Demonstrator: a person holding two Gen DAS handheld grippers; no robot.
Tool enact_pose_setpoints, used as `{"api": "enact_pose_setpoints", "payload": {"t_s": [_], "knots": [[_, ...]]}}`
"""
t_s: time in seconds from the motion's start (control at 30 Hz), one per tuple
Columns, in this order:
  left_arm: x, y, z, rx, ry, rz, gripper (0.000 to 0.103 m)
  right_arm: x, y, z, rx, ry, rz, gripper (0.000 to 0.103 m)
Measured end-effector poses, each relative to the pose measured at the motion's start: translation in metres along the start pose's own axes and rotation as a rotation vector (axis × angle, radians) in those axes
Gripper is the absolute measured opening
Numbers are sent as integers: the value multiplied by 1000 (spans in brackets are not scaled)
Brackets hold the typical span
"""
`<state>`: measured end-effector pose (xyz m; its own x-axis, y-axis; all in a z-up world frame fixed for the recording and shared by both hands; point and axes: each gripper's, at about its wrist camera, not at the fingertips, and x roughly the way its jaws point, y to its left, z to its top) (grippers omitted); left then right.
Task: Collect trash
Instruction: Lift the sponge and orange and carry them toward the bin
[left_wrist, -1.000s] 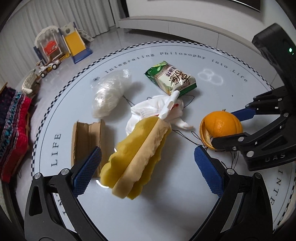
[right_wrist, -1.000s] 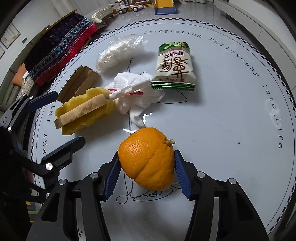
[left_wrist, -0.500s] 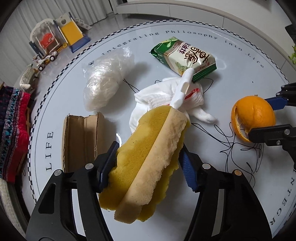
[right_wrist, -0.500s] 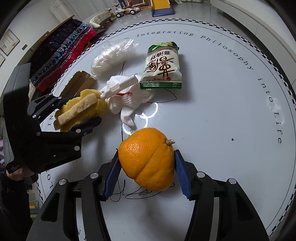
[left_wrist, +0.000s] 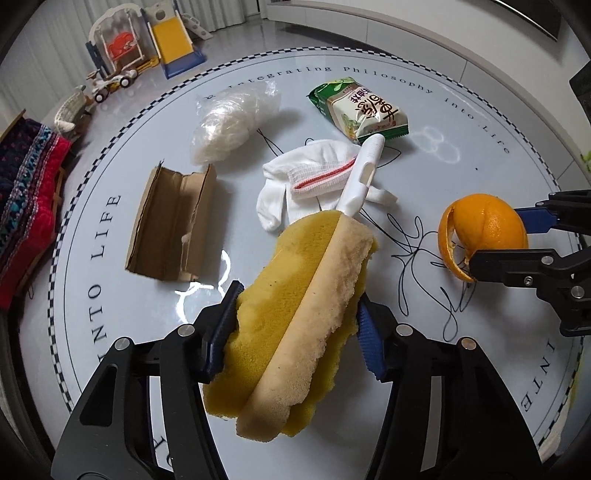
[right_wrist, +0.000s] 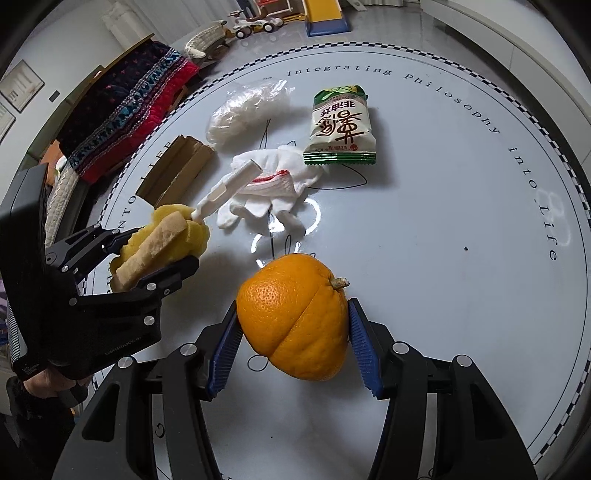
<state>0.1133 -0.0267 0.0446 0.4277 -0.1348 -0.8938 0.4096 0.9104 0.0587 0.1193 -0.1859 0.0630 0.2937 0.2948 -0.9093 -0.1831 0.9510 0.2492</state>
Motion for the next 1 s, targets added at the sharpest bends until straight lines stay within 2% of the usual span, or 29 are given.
{"api": "enact_pose_setpoints", "payload": {"t_s": [0.23,0.4,0.73,1.0], "knots": [[-47,6,-34,-85,-65,-9,56,-19,37,-16,-54,-20,20,57],[-78,13,-63,-127,-98,15,56,-30,71,-29,-110,-32,32,57],[-132,47,-133,-286,-145,91,56,-40,149,-64,-241,-35,81,57],[-167,70,-202,-385,-166,157,56,-30,216,-103,-365,-7,127,57]]}}
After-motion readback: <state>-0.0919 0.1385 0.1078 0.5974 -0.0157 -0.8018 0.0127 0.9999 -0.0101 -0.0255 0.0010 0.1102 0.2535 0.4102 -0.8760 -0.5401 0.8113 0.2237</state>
